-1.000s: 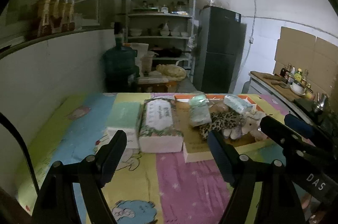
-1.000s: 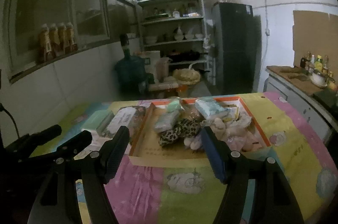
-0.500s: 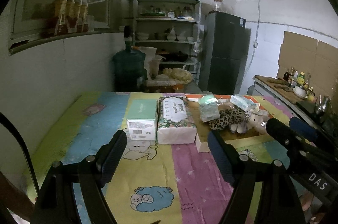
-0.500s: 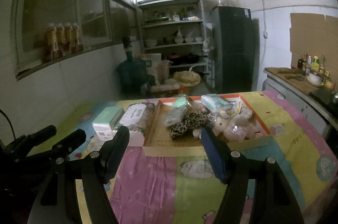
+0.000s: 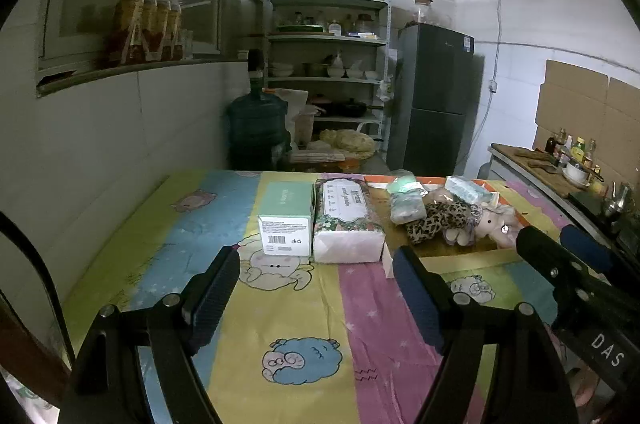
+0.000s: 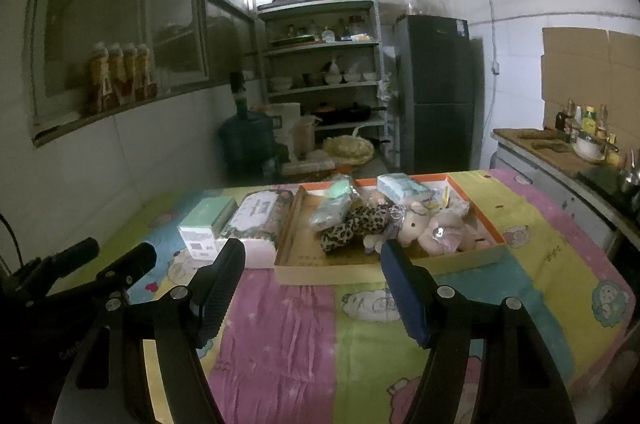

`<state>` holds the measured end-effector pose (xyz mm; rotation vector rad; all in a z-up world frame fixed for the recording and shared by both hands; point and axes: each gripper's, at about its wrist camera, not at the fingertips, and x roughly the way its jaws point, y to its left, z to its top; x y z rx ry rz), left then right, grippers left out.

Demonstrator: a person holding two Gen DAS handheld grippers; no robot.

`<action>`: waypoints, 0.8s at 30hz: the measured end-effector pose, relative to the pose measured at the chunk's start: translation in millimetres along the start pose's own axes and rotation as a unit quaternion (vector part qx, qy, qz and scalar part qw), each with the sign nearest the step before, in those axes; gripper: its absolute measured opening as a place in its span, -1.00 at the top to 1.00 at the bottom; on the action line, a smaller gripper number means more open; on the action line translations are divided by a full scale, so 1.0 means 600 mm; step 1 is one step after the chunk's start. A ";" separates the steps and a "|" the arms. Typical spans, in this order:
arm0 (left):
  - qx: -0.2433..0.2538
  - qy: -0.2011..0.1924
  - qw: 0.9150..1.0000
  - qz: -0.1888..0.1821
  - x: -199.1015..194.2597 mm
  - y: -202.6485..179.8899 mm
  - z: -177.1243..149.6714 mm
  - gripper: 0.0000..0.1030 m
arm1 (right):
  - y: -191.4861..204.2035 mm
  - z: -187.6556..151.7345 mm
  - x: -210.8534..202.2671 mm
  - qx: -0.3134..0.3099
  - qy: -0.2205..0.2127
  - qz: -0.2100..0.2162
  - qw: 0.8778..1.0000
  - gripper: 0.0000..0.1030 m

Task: Organize soft objects

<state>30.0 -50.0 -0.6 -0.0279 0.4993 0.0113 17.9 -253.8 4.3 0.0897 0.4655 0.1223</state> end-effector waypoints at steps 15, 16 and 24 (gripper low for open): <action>0.000 -0.003 1.000 0.001 -0.006 0.001 -0.004 -0.54 | 0.019 0.001 -0.009 -0.012 -0.002 0.007 1.000 -0.40; -0.001 -0.002 1.000 0.001 -0.005 0.002 -0.003 -0.54 | 0.020 0.001 -0.009 -0.012 -0.002 0.007 1.000 -0.40; -0.001 -0.004 1.000 0.003 -0.011 0.005 -0.004 -0.54 | 0.020 -0.001 -0.009 -0.010 -0.004 0.011 1.000 -0.40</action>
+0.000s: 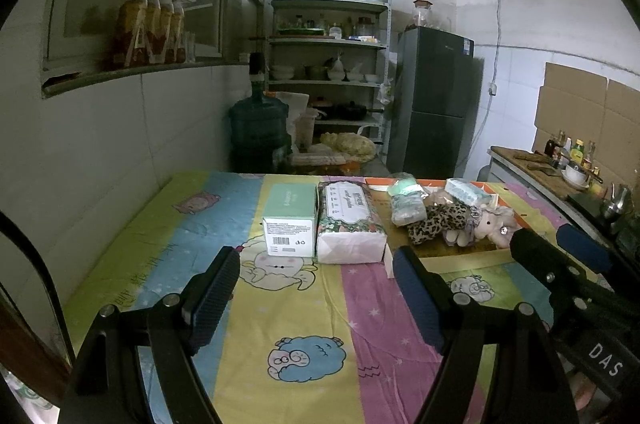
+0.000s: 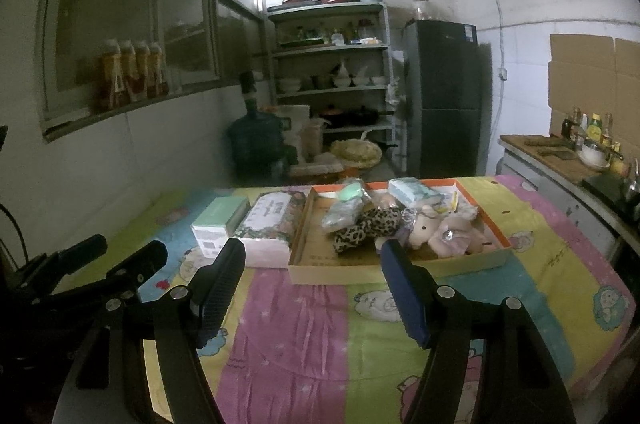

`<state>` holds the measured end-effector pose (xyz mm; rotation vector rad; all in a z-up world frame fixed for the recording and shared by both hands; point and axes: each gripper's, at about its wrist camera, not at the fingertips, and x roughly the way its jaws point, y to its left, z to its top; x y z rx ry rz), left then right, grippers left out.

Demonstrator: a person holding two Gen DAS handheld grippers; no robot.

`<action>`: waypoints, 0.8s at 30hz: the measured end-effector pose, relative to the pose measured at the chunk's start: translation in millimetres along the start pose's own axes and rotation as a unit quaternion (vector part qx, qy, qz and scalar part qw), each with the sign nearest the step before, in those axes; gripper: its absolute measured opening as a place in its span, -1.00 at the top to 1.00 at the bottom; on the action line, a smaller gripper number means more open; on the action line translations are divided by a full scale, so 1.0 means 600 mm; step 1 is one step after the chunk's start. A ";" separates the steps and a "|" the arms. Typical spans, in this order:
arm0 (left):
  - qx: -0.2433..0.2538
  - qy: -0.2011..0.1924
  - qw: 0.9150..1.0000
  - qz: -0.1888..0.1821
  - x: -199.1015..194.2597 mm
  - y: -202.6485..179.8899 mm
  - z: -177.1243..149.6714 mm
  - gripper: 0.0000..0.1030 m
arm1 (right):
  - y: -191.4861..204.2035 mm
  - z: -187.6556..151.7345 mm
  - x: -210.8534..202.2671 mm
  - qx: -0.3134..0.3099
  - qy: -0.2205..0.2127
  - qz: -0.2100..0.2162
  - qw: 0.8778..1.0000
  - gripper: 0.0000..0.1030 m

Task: Organize soft objects

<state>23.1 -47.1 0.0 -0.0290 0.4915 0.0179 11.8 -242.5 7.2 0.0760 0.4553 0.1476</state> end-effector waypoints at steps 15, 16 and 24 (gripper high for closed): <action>0.002 -0.002 1.000 0.002 -0.006 0.003 0.005 -0.54 | -0.003 -0.001 -0.003 0.000 -0.001 0.003 1.000 -0.40; 0.001 -0.002 1.000 0.001 -0.006 0.003 0.004 -0.54 | -0.003 -0.001 -0.003 0.000 -0.001 0.003 1.000 -0.40; 0.001 -0.002 1.000 0.001 -0.006 0.002 0.004 -0.54 | -0.003 -0.001 -0.003 0.001 -0.001 0.003 1.000 -0.40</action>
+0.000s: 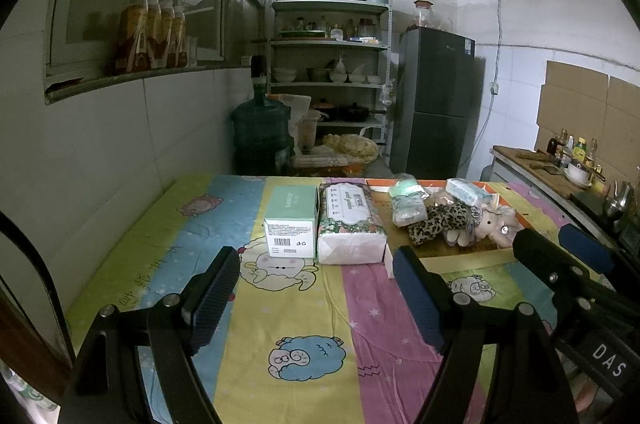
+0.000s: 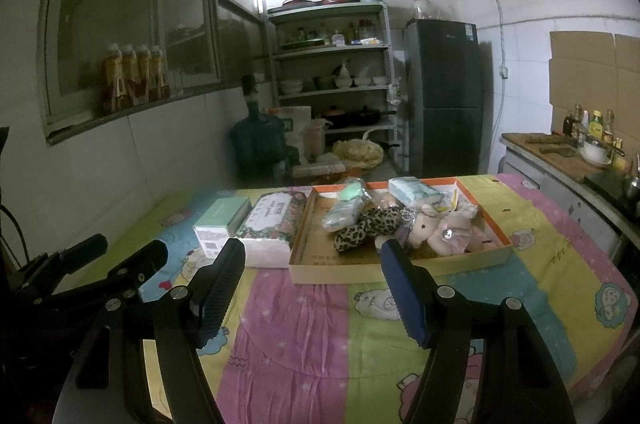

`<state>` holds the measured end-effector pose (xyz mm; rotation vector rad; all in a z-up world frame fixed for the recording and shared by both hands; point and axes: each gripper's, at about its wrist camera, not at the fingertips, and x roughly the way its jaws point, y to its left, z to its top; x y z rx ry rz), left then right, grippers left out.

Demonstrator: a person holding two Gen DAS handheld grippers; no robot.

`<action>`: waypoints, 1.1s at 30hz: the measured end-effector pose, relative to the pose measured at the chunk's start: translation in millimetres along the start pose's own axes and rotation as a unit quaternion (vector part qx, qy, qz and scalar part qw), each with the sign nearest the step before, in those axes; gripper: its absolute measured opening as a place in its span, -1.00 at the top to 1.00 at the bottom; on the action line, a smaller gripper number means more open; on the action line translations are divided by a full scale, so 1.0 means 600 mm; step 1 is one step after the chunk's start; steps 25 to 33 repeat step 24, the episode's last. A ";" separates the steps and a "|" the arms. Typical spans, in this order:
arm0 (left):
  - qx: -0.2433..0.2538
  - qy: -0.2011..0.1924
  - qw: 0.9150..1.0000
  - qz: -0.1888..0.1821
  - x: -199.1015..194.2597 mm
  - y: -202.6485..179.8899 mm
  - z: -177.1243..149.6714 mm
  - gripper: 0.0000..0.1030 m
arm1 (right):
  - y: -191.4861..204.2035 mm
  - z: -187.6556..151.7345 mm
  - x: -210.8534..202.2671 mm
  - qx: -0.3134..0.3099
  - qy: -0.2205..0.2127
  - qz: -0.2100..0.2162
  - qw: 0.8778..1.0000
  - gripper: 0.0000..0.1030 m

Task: Organize soft objects

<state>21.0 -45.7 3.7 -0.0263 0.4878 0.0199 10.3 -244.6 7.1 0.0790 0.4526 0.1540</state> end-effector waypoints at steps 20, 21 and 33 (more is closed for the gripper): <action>-0.003 -0.002 1.000 -0.020 -0.004 0.001 0.000 -0.54 | 0.003 -0.005 -0.002 -0.002 0.003 0.000 1.000 -0.40; -0.003 -0.002 1.000 -0.020 -0.004 0.002 0.000 -0.54 | 0.003 -0.006 -0.003 -0.002 0.004 0.001 1.000 -0.40; -0.004 -0.003 1.000 -0.019 -0.006 0.005 0.000 -0.54 | 0.004 -0.007 -0.001 0.001 0.007 0.001 1.000 -0.40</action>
